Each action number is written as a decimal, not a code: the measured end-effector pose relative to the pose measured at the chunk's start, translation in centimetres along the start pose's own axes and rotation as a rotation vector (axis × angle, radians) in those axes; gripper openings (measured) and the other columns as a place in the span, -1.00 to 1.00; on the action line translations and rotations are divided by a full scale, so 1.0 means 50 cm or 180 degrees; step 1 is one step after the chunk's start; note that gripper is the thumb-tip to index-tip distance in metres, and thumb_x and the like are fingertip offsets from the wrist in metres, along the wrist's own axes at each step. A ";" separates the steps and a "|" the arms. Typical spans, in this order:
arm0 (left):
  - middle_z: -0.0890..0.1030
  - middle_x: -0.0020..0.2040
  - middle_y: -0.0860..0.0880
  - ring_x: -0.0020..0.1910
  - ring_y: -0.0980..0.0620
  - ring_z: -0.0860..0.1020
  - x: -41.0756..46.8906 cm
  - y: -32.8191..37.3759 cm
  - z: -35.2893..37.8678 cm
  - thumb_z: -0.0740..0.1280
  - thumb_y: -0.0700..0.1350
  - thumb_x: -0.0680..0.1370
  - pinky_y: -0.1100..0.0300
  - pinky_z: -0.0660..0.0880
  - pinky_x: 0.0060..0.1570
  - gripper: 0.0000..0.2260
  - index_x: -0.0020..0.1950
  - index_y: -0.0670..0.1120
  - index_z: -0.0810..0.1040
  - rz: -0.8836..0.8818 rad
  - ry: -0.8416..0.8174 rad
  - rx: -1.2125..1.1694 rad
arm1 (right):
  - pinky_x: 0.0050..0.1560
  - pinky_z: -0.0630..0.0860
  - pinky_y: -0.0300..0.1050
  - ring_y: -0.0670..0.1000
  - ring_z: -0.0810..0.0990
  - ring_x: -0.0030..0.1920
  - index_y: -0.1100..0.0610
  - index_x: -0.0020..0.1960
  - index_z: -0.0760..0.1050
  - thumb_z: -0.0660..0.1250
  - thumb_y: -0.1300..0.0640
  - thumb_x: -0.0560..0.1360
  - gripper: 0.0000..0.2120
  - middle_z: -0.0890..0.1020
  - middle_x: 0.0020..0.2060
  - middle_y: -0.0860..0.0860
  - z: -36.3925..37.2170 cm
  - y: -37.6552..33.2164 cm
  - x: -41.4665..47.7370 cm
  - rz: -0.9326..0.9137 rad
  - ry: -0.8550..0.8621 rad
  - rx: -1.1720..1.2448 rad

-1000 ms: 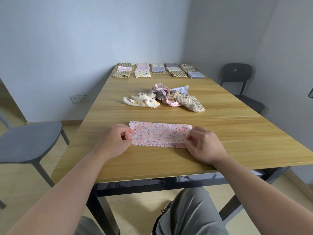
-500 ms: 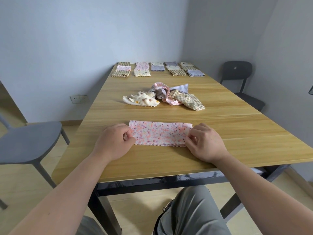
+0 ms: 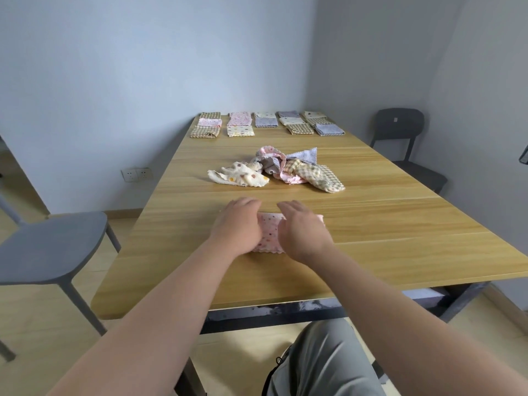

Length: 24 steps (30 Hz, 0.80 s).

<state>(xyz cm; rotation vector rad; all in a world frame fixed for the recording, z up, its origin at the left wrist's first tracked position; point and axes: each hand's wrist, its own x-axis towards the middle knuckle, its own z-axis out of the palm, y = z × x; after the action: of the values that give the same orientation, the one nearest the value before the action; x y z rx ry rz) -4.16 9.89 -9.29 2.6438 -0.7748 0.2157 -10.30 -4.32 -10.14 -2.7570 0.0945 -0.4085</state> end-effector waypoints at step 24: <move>-0.18 0.66 0.03 0.63 -0.06 -0.23 -0.008 -0.068 0.055 -0.22 0.21 0.69 -0.16 -0.26 0.57 -0.47 0.65 0.16 -0.16 -0.0528 -0.0929 0.0494 | 0.57 -0.26 0.23 0.06 -0.26 0.62 -0.11 0.65 -0.20 -0.24 -0.23 0.67 -0.42 -0.18 0.63 -0.13 -0.018 0.116 -0.023 0.1112 -0.1175 -0.0644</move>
<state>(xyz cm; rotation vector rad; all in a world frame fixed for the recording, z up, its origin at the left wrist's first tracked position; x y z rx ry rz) -2.52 11.64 -12.96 2.9095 -0.6422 -0.1652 -11.72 -9.93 -11.68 -2.8781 0.5385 0.2129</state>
